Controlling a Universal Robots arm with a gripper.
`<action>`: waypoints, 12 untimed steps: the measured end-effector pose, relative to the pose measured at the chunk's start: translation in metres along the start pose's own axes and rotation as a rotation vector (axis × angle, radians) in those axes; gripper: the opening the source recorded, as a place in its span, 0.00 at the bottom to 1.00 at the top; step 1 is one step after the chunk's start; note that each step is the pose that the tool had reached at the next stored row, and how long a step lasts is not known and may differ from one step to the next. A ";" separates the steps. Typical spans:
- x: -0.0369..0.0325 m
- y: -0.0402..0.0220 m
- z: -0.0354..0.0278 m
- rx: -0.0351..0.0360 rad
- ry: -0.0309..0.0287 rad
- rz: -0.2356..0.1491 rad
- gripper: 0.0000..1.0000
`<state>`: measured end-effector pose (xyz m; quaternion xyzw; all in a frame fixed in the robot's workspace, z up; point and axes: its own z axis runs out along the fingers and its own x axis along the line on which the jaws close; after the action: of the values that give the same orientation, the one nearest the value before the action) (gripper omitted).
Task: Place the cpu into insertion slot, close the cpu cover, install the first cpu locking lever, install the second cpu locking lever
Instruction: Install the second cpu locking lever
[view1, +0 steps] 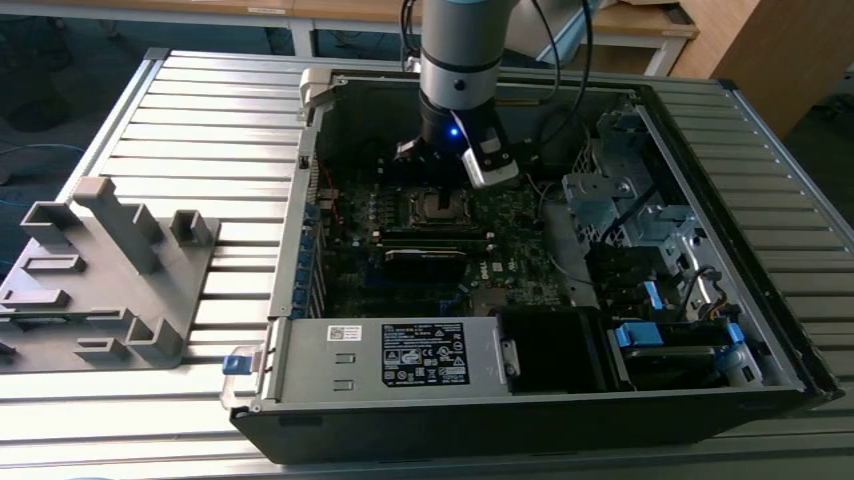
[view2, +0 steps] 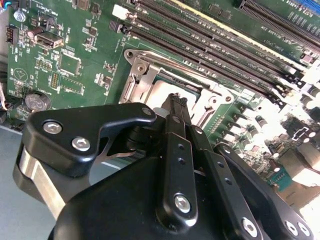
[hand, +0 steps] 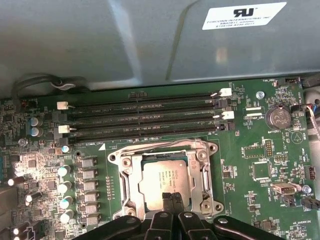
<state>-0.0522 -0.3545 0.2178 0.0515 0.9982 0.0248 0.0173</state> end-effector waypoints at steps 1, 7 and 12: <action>0.0000 0.0004 0.0000 0.0000 0.0000 0.000 0.11; 0.0018 0.0007 0.0002 -0.0001 -0.0001 0.000 0.11; 0.0018 0.0011 -0.0011 -0.0004 -0.0002 0.000 0.11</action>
<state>-0.0539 -0.3533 0.2189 0.0514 0.9982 0.0250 0.0174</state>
